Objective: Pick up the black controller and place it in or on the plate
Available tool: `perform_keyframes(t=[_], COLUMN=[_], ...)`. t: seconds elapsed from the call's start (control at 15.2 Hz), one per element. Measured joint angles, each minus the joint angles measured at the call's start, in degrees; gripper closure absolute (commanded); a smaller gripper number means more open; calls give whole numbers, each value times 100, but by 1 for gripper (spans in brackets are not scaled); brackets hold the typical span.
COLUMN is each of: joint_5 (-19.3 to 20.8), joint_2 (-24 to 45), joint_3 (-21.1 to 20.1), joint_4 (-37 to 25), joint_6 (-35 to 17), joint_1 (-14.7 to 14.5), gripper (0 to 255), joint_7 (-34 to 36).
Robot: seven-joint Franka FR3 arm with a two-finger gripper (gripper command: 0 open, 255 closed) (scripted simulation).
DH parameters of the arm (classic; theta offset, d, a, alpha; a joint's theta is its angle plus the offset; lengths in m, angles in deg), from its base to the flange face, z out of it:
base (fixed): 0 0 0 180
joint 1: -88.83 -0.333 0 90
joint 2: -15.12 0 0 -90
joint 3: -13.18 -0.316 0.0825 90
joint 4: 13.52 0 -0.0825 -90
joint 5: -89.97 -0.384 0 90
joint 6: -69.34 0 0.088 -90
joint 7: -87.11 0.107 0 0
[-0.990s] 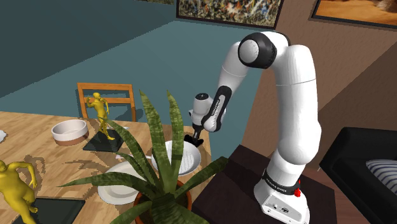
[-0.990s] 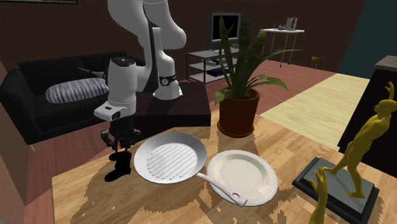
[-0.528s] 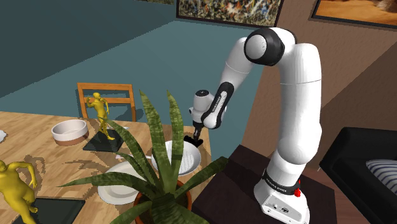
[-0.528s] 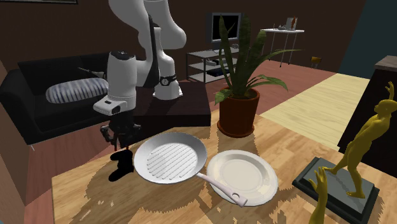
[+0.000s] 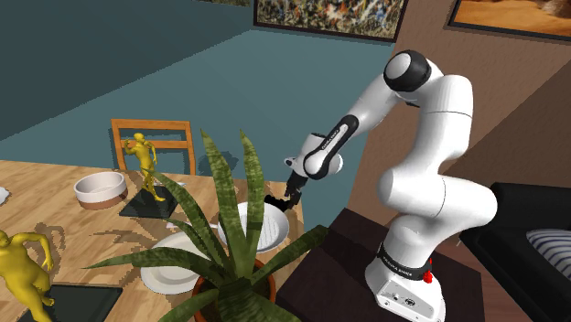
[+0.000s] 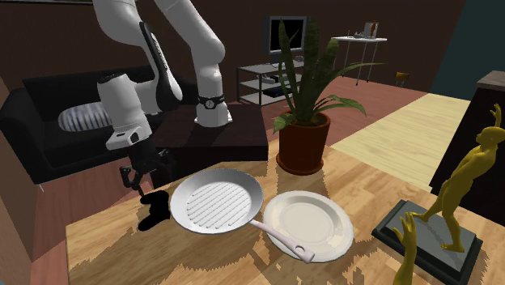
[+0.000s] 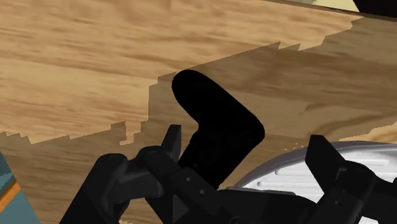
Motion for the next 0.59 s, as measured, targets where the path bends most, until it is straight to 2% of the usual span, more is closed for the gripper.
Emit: perform_keyframes(t=[0.07, 0.13, 0.26, 0.46, 0.59], joint_5=[93, 161, 262, 368, 385], joint_2=[125, 214, 364, 582, 607], joint_3=[-127, -138, -4, 303, 354], joint_4=[-61, -106, -189, -346, -355], joint_6=[22, 3, -86, -241, -277], joint_1=[208, 256, 143, -189, -244], gripper=[0, 0, 0, 0, 0], joint_7=[-327, -476, -551, -498, -484])
